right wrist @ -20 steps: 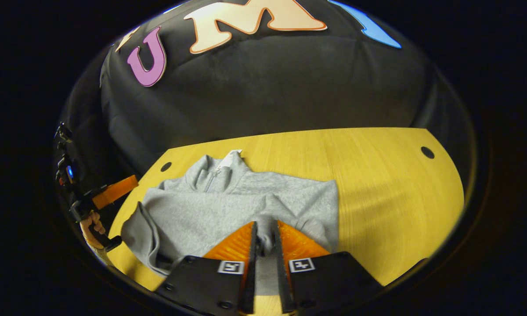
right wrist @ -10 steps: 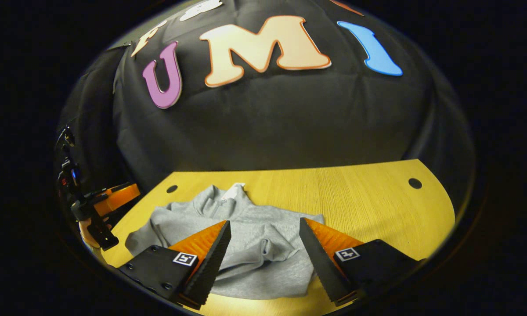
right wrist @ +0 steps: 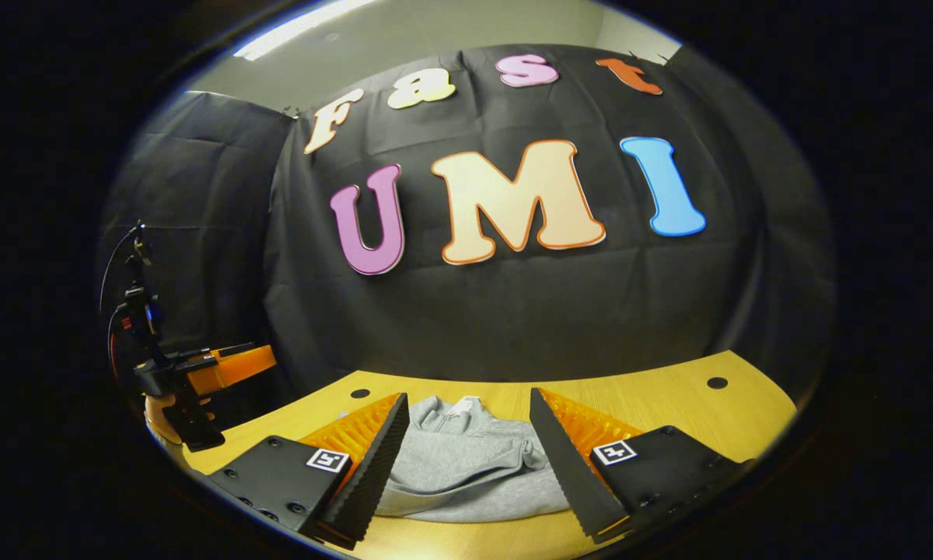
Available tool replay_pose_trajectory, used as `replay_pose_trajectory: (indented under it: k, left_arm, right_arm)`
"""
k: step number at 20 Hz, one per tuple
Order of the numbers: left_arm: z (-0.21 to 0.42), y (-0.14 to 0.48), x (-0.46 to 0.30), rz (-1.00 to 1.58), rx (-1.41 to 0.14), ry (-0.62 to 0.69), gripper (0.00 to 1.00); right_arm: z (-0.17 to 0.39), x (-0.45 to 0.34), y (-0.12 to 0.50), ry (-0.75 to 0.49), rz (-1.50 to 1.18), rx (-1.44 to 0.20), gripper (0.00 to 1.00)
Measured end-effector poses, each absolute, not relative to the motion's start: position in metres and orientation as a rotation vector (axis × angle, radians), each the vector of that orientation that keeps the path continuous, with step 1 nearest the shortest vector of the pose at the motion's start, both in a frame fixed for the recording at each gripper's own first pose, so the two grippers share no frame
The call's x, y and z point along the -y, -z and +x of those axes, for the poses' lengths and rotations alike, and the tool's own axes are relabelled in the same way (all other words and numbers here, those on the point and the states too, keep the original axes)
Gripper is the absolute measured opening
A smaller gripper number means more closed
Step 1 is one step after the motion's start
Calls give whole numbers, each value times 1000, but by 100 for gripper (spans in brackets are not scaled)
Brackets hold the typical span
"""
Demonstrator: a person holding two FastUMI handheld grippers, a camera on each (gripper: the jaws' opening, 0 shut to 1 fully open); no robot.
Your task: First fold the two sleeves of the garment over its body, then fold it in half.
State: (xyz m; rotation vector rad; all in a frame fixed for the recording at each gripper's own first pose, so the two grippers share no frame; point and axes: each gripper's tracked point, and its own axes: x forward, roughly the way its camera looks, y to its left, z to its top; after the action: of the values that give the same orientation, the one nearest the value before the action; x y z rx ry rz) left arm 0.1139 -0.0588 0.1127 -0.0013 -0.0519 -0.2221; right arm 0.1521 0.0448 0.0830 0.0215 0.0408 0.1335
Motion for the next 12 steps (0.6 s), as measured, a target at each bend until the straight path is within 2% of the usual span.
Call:
replay_pose_trajectory:
  k: [3,6,11,12]
  left_arm:
    - [83,-108,68,29,69,246,94]
    - [57,-104,71,65,106,234,94]
    - [30,-76,77,61,98,216,94]
    - [28,-72,77,61,95,212,94]
  right_arm:
    - [111,-63,-85,-148,-9,60,94]
    - [69,-78,-71,-138,-45,102,97]
    - [39,-84,-51,-129,-34,113,97]
    - [35,-84,-49,-131,-18,115,94]
